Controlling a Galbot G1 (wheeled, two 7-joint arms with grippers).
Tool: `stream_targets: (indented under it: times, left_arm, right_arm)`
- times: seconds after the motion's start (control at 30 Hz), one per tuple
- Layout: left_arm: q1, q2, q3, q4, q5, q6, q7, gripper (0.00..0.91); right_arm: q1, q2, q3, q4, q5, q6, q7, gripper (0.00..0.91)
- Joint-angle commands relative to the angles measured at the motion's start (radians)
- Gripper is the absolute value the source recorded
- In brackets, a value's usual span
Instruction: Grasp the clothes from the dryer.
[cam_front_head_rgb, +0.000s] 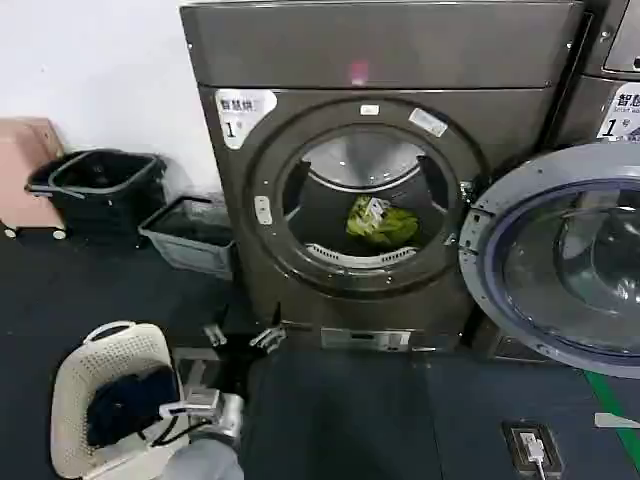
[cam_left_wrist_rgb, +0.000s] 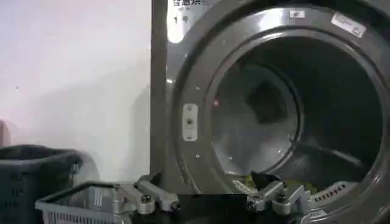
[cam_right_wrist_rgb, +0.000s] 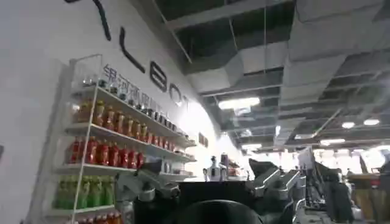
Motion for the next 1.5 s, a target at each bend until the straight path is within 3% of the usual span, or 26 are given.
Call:
stream_targets:
  times: [0.03, 1.37, 1.5]
  left_arm:
    - [0.002, 0.001, 0.001, -0.002, -0.003, 0.014, -0.001, 0.907]
    - [0.009, -0.029, 0.019, -0.008, 0.026, 0.022, 0.007, 0.907]
    - [0.0, -0.028, 0.018, -0.008, 0.024, 0.022, 0.009, 0.907]
  right_arm:
    - [0.0, -0.002, -0.001, 0.001, 0.007, 0.025, -0.005, 0.907]
    - [0.008, 0.004, -0.014, 0.012, 0.027, 0.042, 0.0, 0.907]
    - [0.005, 0.004, -0.014, 0.018, 0.039, 0.087, -0.005, 0.907]
